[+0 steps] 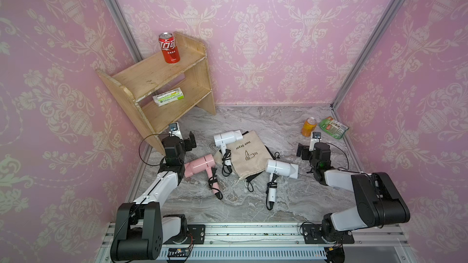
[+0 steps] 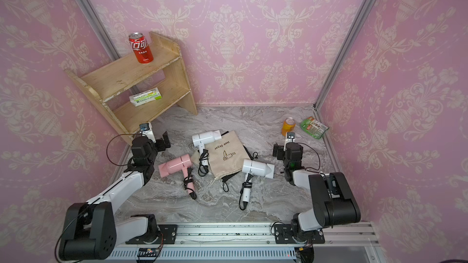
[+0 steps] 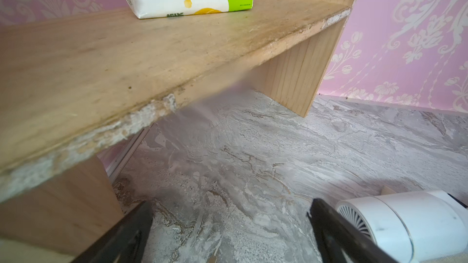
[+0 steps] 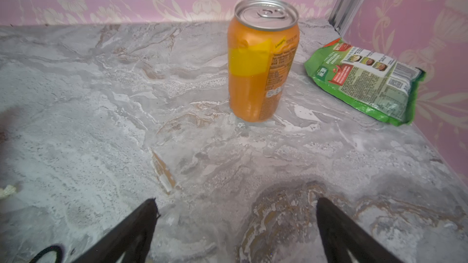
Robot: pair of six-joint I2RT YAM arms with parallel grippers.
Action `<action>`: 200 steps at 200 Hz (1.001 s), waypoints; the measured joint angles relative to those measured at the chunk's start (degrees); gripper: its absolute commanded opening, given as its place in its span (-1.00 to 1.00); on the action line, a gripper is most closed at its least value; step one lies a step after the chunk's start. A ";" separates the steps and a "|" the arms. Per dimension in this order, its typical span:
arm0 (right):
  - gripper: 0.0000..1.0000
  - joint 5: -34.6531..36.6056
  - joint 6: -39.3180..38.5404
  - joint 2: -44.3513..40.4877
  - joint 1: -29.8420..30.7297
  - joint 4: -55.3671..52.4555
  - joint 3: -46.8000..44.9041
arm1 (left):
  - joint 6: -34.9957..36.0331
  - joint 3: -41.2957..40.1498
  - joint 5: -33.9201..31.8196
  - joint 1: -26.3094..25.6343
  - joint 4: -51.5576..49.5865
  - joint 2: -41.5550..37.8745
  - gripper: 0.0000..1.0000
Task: Pack away hair dryers
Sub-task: Pick up the hair dryer from the center of the board.
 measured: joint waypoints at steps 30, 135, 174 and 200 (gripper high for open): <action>0.99 0.07 -0.52 0.00 0.13 -20.48 23.21 | -1.01 0.37 0.24 -0.85 -2.16 -0.94 0.99; 0.99 6.08 20.81 -13.75 14.51 -62.51 31.67 | -9.81 26.45 0.52 -7.19 -40.83 2.75 0.99; 0.98 7.37 26.73 -20.85 25.42 -66.99 27.41 | -13.57 26.51 2.78 -8.79 -53.18 2.45 0.99; 0.98 8.85 30.14 -19.17 34.49 -67.82 26.67 | -14.23 26.38 3.72 -8.83 -59.39 1.07 0.99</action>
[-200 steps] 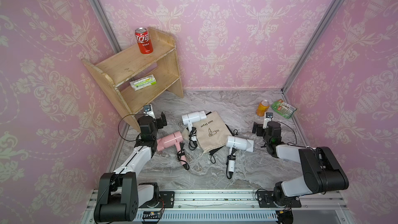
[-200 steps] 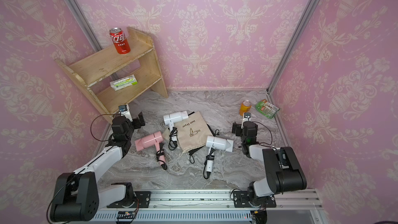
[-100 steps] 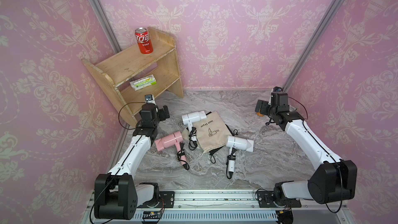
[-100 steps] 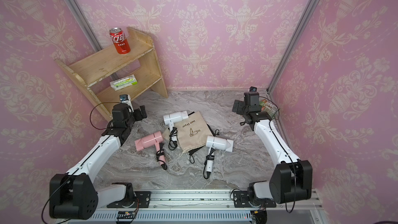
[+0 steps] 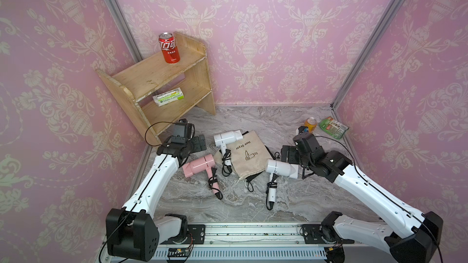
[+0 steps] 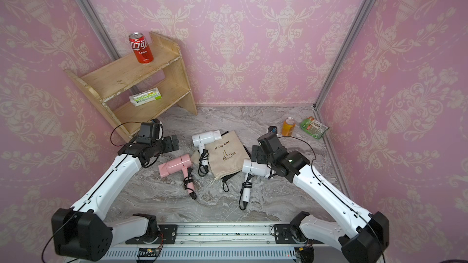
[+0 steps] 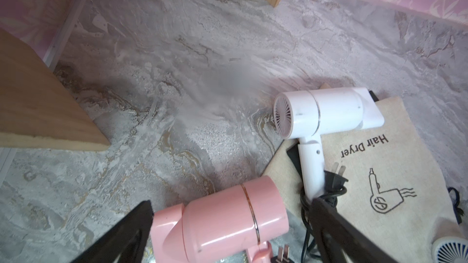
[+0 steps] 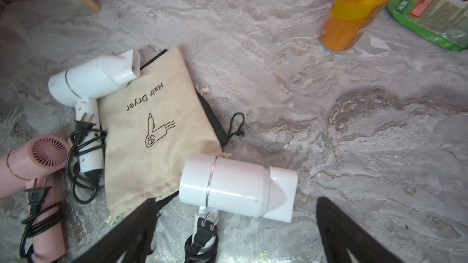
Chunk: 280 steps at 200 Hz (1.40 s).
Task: Pack away hair dryers
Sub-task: Pick up the hair dryer from the center of the board.
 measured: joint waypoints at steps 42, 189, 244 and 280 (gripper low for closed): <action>0.98 1.95 3.52 12.90 15.76 1.22 3.58 | 0.00 0.00 0.72 0.44 -6.19 -0.39 0.99; 0.82 -7.80 3.67 56.13 31.04 8.13 35.95 | -2.21 0.11 9.51 9.88 -5.07 8.63 0.98; 0.59 -8.22 0.76 62.77 31.04 7.48 41.05 | -2.36 0.09 10.54 10.73 -3.54 8.63 0.99; 0.42 -8.04 -0.83 65.11 31.04 6.88 42.73 | -2.40 0.09 11.39 11.41 -3.21 8.63 0.99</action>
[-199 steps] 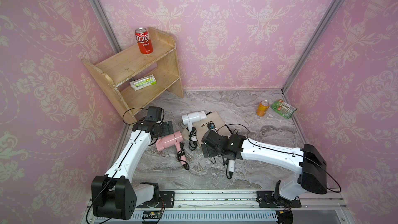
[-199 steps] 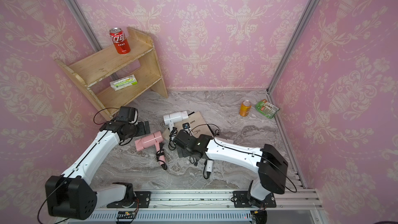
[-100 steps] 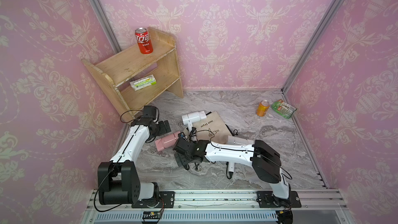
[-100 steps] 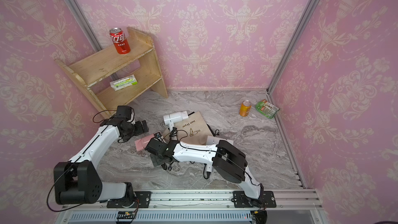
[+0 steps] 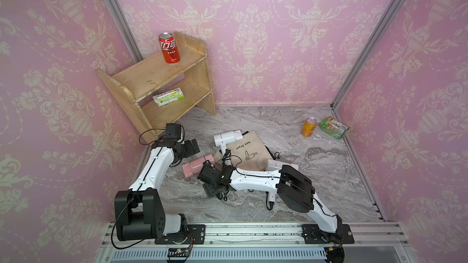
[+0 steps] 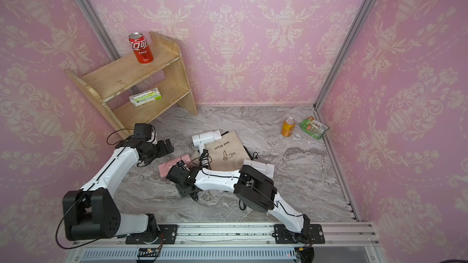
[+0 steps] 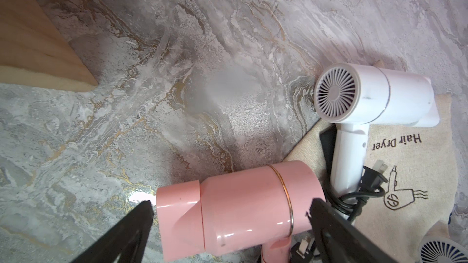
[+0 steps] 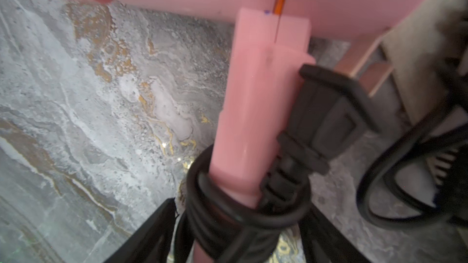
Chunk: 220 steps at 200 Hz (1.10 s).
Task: Pack away hair dryers
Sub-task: Pick up the hair dryer from the center of the board.
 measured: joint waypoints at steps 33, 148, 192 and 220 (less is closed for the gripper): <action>0.12 0.28 -1.31 1.20 0.00 -0.09 1.79 | -0.04 0.00 0.37 0.04 0.04 0.00 0.99; -0.29 1.81 -9.05 -5.18 -0.09 5.70 -8.55 | -0.90 0.48 0.20 0.04 0.37 -1.36 0.99; -0.34 3.65 -15.28 -17.18 -1.01 12.22 -20.92 | -1.22 2.19 3.37 0.11 1.16 -4.66 0.99; -0.39 4.46 -19.71 -24.79 -2.60 16.35 -27.12 | -0.98 3.45 8.00 0.17 2.05 -5.53 0.98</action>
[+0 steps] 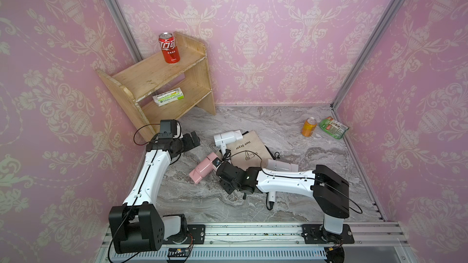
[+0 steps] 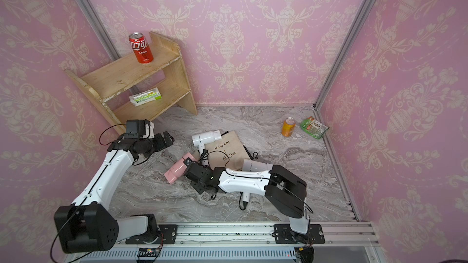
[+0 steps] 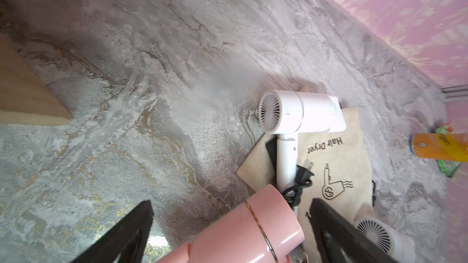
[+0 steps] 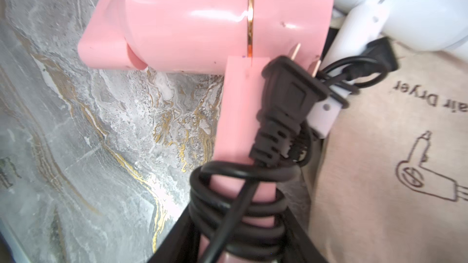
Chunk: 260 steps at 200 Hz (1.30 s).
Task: Pack away hair dryers
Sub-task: Pick up the hair dryer from the center of the board, then fold the hair dryer.
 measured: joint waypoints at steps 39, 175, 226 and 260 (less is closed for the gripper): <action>-0.50 -0.04 -5.16 -5.79 -3.52 3.61 -3.48 | 0.00 0.24 5.79 0.13 1.68 -0.02 0.98; -0.38 -1.18 -21.05 -22.80 -6.99 5.25 -10.62 | 3.91 6.36 33.66 -6.67 8.44 5.81 0.92; -0.39 -1.20 -24.17 -24.92 -8.90 5.38 -10.73 | 5.90 10.62 45.16 -6.86 8.90 9.27 0.87; -0.39 -2.25 -25.94 -25.51 -10.69 5.53 -10.73 | 7.10 12.24 50.12 -7.28 8.92 10.80 0.84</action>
